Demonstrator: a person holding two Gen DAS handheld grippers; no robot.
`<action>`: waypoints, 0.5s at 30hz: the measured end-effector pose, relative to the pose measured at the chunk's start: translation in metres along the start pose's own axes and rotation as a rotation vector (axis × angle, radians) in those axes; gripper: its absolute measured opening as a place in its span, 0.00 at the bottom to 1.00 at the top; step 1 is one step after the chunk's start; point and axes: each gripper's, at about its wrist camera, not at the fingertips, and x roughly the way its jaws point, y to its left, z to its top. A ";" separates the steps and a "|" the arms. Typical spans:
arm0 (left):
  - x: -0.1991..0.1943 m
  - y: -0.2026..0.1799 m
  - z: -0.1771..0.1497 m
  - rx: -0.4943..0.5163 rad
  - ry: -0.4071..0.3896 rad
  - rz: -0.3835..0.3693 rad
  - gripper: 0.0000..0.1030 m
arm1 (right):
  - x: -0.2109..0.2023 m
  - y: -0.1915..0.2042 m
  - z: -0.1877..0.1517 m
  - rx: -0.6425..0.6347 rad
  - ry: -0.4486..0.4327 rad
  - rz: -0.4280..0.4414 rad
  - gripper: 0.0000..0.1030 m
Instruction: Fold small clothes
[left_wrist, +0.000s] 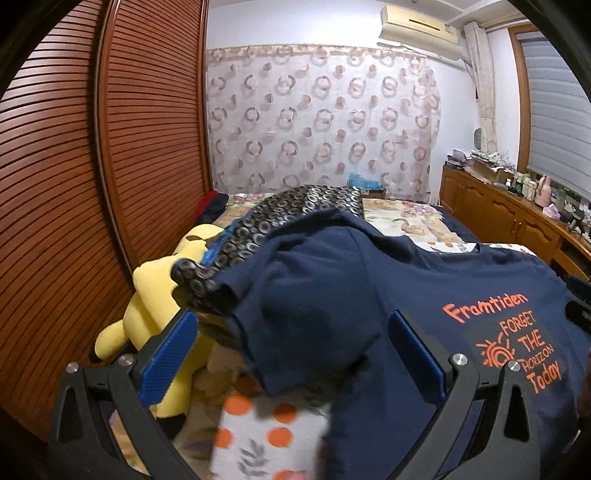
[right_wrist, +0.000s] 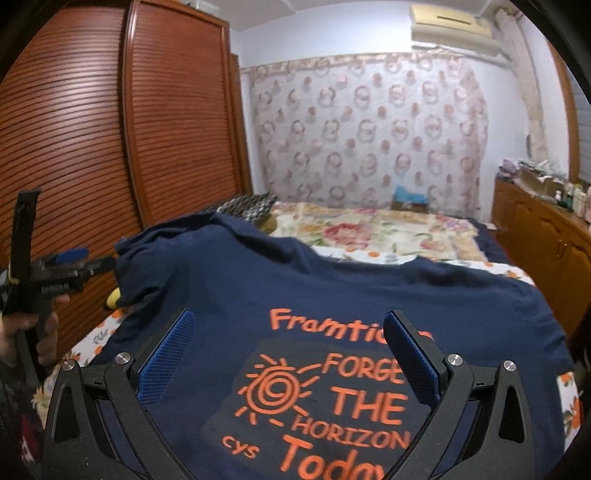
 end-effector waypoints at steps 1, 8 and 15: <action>0.003 0.006 0.003 0.001 0.003 -0.008 1.00 | 0.004 0.001 -0.001 -0.006 0.010 0.005 1.00; 0.017 0.029 0.018 0.036 0.024 -0.055 0.93 | 0.025 0.014 -0.003 -0.032 0.061 0.046 0.95; 0.046 0.050 0.031 0.062 0.045 -0.079 0.71 | 0.034 0.021 -0.004 -0.068 0.075 0.058 0.94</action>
